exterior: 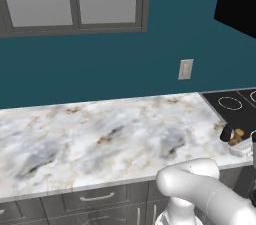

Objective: Take 2 condiments from the cabinet and move them on the counter near the stove.Make sure the condiments are lined up with each other, next to each other.

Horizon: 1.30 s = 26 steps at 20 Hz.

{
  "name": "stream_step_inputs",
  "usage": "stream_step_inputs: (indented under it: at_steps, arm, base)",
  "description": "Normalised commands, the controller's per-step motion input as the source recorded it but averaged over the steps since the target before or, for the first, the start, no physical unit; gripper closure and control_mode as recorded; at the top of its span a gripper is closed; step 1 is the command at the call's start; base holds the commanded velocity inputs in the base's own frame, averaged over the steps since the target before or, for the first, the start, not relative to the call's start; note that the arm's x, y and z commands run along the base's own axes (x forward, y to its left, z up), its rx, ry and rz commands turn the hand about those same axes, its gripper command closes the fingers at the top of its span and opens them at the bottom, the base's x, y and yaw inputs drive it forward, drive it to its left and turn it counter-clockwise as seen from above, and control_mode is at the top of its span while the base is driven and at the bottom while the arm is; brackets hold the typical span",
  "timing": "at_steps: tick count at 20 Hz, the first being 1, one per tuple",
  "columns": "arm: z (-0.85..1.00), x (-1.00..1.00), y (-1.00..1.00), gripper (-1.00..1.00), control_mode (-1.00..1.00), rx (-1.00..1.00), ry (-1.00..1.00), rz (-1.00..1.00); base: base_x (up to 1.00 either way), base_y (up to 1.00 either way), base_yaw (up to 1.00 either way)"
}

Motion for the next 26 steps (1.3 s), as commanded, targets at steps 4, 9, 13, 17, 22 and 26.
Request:
stream_step_inputs:
  at_steps: [4,9,13,17,22,26]
  arm:
    - [-0.21,0.03,0.0,-1.0,-1.0,0.0,0.0,0.0]
    - [-0.04,0.24,0.0,-1.0,-1.0,0.0,0.0,0.0]
    - [-0.01,0.32,0.0,-1.0,-1.0,0.0,0.0,0.0]
    - [0.0,-0.01,-0.03,-1.0,-1.0,0.0,0.0,0.0]
    - [0.0,-0.01,-0.21,-1.0,-1.0,0.0,0.0,0.0]
    - [0.0,0.0,-0.05,-1.0,-1.0,0.0,0.0,0.0]
  base:
    - [0.0,0.0,0.0]
    - [0.0,0.0,0.0]
    - [0.0,0.0,0.0]
    - [0.0,0.0,0.0]
    - [0.0,0.0,0.0]
    - [0.0,0.0,0.0]
